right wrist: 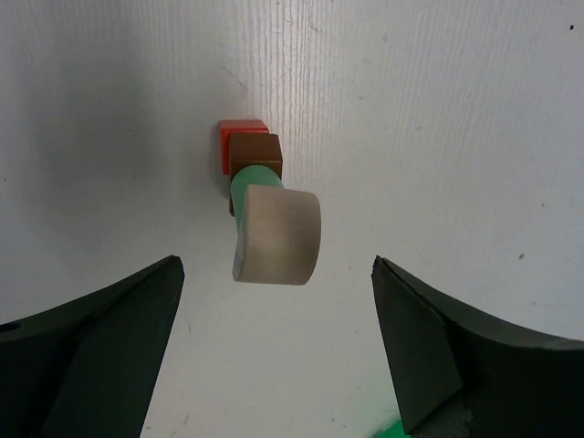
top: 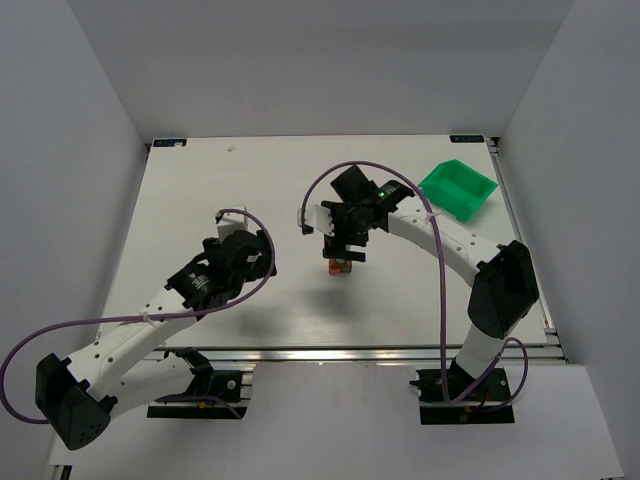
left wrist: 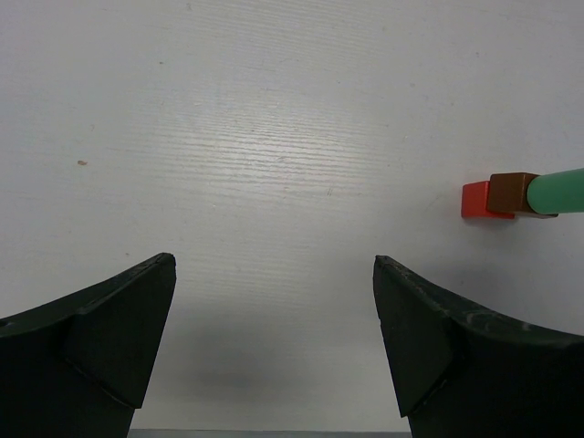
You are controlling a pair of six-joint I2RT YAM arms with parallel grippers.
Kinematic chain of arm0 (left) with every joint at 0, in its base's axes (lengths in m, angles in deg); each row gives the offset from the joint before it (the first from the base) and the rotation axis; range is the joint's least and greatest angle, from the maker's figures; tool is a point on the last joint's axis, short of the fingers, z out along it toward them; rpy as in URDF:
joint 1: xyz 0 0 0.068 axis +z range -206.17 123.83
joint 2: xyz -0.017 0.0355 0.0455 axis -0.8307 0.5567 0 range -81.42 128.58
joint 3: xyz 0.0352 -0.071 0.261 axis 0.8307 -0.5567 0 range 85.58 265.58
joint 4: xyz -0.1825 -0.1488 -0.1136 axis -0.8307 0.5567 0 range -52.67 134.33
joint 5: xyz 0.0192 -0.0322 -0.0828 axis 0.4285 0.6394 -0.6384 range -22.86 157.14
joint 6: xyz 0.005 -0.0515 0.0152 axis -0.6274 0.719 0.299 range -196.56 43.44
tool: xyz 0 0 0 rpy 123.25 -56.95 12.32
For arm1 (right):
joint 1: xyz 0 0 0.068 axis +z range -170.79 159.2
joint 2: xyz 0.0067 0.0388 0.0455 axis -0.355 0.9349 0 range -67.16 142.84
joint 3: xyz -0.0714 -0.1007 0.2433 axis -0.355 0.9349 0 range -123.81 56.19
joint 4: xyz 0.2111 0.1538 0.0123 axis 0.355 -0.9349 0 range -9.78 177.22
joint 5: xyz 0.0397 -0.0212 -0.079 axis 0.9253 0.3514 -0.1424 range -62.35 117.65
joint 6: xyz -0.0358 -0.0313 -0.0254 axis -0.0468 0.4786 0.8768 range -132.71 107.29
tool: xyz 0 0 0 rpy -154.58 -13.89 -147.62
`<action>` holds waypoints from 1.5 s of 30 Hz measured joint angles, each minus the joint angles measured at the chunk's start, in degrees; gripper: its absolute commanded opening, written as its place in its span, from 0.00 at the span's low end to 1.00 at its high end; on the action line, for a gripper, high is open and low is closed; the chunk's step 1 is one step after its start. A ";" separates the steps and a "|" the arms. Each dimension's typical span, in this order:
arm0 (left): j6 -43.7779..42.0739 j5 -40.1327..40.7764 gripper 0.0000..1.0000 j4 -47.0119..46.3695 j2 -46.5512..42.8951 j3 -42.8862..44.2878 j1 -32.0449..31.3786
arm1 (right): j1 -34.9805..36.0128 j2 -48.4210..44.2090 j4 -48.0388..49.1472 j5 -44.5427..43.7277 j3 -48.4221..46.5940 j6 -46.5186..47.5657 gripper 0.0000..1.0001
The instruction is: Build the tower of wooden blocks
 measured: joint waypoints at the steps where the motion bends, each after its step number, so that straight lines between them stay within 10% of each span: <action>1: -0.09 -0.15 0.98 -0.02 0.00 0.00 0.00 | 0.00 -0.02 0.00 -0.02 0.00 -0.02 0.90; 45: -1.38 -2.29 0.98 -1.16 0.68 0.02 -0.07 | 0.00 -1.66 4.26 -5.20 2.67 -0.63 0.89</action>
